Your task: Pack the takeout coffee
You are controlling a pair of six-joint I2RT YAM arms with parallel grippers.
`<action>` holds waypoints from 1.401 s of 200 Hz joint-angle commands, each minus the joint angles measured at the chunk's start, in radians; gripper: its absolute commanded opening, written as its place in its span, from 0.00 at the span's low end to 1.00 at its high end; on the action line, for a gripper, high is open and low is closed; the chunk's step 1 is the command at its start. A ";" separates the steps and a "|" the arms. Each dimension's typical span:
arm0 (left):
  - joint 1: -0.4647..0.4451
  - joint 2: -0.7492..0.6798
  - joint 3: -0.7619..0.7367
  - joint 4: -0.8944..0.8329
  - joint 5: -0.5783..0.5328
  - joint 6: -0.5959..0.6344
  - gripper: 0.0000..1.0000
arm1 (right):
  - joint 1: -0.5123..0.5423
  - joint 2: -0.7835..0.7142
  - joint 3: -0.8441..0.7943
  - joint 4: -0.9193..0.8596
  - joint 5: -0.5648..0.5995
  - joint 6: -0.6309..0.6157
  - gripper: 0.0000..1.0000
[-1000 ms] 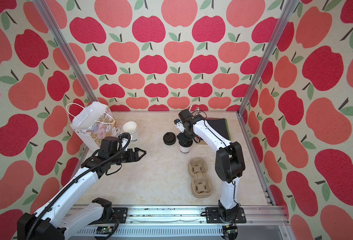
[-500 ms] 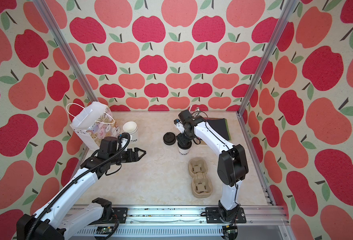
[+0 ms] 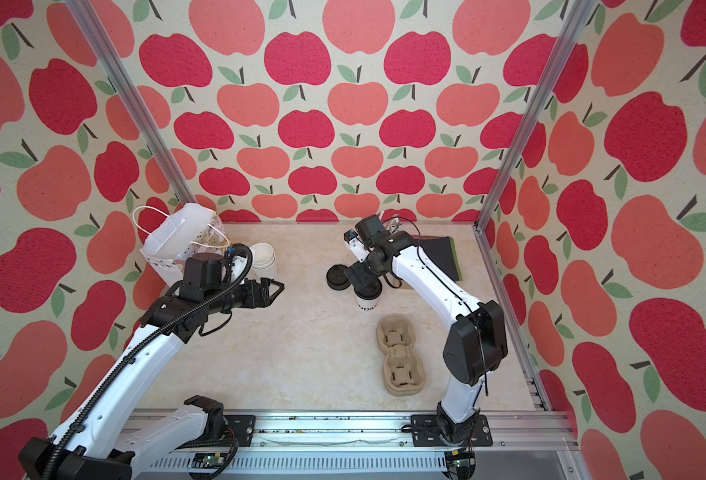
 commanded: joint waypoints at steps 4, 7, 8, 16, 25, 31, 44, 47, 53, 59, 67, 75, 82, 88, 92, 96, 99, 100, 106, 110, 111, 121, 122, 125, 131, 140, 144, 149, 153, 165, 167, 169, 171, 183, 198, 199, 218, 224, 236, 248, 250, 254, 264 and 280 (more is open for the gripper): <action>0.013 0.062 0.206 -0.224 -0.160 0.183 0.93 | 0.019 -0.103 -0.040 0.077 -0.022 0.027 0.99; 0.016 0.075 0.233 -0.241 -0.173 0.197 0.93 | 0.019 -0.112 -0.048 0.090 -0.025 0.029 0.99; 0.017 0.079 0.241 -0.246 -0.176 0.203 0.93 | 0.020 -0.115 -0.049 0.094 -0.027 0.029 0.99; 0.025 0.114 0.313 -0.292 -0.204 0.242 0.93 | 0.019 -0.139 -0.067 0.124 -0.036 0.030 0.99; 0.037 0.154 0.391 -0.338 -0.241 0.283 0.93 | 0.019 -0.166 -0.084 0.154 -0.047 0.030 0.99; 0.048 0.183 0.442 -0.366 -0.268 0.312 0.93 | 0.019 -0.182 -0.094 0.170 -0.052 0.029 0.99; 0.083 0.251 0.549 -0.430 -0.315 0.356 0.93 | 0.019 -0.211 -0.112 0.200 -0.064 0.027 0.99; 0.093 0.266 0.576 -0.443 -0.324 0.362 0.93 | 0.019 -0.217 -0.114 0.204 -0.065 0.026 0.99; 0.113 0.296 0.625 -0.472 -0.333 0.374 0.93 | 0.019 -0.225 -0.117 0.207 -0.070 0.025 0.99; 0.137 0.324 0.668 -0.492 -0.336 0.383 0.93 | 0.019 -0.232 -0.120 0.209 -0.070 0.024 0.99; 0.173 0.359 0.717 -0.510 -0.337 0.392 0.93 | 0.020 -0.240 -0.124 0.213 -0.070 0.024 0.99; 0.206 0.392 0.761 -0.524 -0.341 0.400 0.92 | 0.020 -0.249 -0.132 0.220 -0.067 0.024 0.99; 0.234 0.421 0.797 -0.533 -0.346 0.406 0.92 | 0.019 -0.257 -0.143 0.228 -0.067 0.025 0.99; 0.259 0.443 0.822 -0.536 -0.345 0.411 0.92 | 0.020 -0.264 -0.155 0.238 -0.067 0.028 0.99; 0.276 0.459 0.835 -0.536 -0.340 0.414 0.92 | 0.019 -0.267 -0.163 0.244 -0.068 0.030 0.99; 0.293 0.473 0.846 -0.535 -0.331 0.417 0.91 | 0.018 -0.271 -0.170 0.248 -0.069 0.031 0.99; 0.305 0.483 0.853 -0.533 -0.323 0.421 0.91 | 0.018 -0.274 -0.176 0.250 -0.070 0.034 0.99; 0.309 0.486 0.856 -0.532 -0.320 0.422 0.91 | 0.018 -0.275 -0.178 0.251 -0.070 0.034 0.99; 0.333 0.507 0.868 -0.529 -0.303 0.430 0.91 | 0.018 -0.280 -0.188 0.255 -0.073 0.037 0.99; 0.348 0.520 0.876 -0.528 -0.298 0.434 0.91 | 0.016 -0.282 -0.195 0.254 -0.072 0.040 0.99; 0.351 0.526 0.877 -0.528 -0.297 0.435 0.91 | 0.017 -0.283 -0.196 0.254 -0.073 0.040 0.99; 0.385 0.563 0.894 -0.527 -0.291 0.446 0.91 | 0.016 -0.289 -0.212 0.255 -0.074 0.048 0.99; 0.388 0.566 0.895 -0.527 -0.290 0.448 0.91 | 0.015 -0.290 -0.213 0.256 -0.075 0.049 0.99; 0.402 0.577 0.900 -0.527 -0.288 0.451 0.91 | 0.015 -0.293 -0.220 0.257 -0.077 0.051 0.99; 0.421 0.599 0.908 -0.527 -0.281 0.455 0.90 | 0.015 -0.296 -0.232 0.262 -0.081 0.054 0.99; 0.450 0.626 0.916 -0.520 -0.277 0.458 0.88 | 0.015 -0.300 -0.250 0.271 -0.087 0.057 0.99; 0.460 0.639 0.917 -0.516 -0.277 0.459 0.87 | 0.012 -0.300 -0.256 0.274 -0.090 0.058 0.99; 0.472 0.655 0.918 -0.512 -0.275 0.460 0.86 | 0.010 -0.299 -0.261 0.279 -0.093 0.060 0.99; 0.480 0.666 0.919 -0.509 -0.272 0.461 0.85 | 0.009 -0.298 -0.262 0.280 -0.096 0.063 0.99; 0.497 0.698 0.916 -0.498 -0.263 0.464 0.82 | 0.004 -0.287 -0.261 0.283 -0.106 0.067 0.99; 0.497 0.704 0.915 -0.497 -0.262 0.465 0.81 | 0.004 -0.286 -0.261 0.283 -0.106 0.068 0.99; 0.498 0.709 0.914 -0.495 -0.261 0.466 0.81 | 0.003 -0.282 -0.259 0.283 -0.108 0.068 0.99; 0.499 0.714 0.914 -0.495 -0.261 0.467 0.80 | 0.003 -0.280 -0.259 0.283 -0.109 0.068 0.99; 0.504 0.746 0.907 -0.484 -0.269 0.469 0.75 | 0.000 -0.266 -0.253 0.286 -0.115 0.068 0.99; 0.508 0.783 0.907 -0.477 -0.274 0.459 0.68 | -0.003 -0.249 -0.242 0.282 -0.123 0.065 0.99; 0.508 0.786 0.907 -0.476 -0.274 0.458 0.68 | -0.002 -0.248 -0.241 0.281 -0.124 0.065 0.99; 0.508 0.815 0.901 -0.463 -0.282 0.445 0.57 | -0.005 -0.228 -0.227 0.278 -0.134 0.064 0.99; 0.508 0.817 0.894 -0.456 -0.289 0.441 0.52 | -0.005 -0.222 -0.225 0.278 -0.138 0.064 0.99; 0.508 0.817 0.876 -0.437 -0.300 0.435 0.41 | -0.005 -0.213 -0.222 0.281 -0.144 0.067 0.99; 0.508 0.806 0.859 -0.417 -0.310 0.428 0.31 | -0.005 -0.209 -0.222 0.283 -0.149 0.071 0.99; 0.508 0.804 0.855 -0.415 -0.311 0.427 0.29 | -0.005 -0.207 -0.222 0.283 -0.149 0.072 0.99; 0.508 0.798 0.850 -0.410 -0.313 0.422 0.26 | -0.005 -0.207 -0.222 0.283 -0.150 0.073 0.99; 0.508 0.784 0.840 -0.396 -0.314 0.407 0.18 | -0.005 -0.206 -0.225 0.283 -0.151 0.076 0.99; 0.506 0.747 0.817 -0.368 -0.313 0.376 0.09 | -0.005 -0.211 -0.232 0.283 -0.150 0.078 0.99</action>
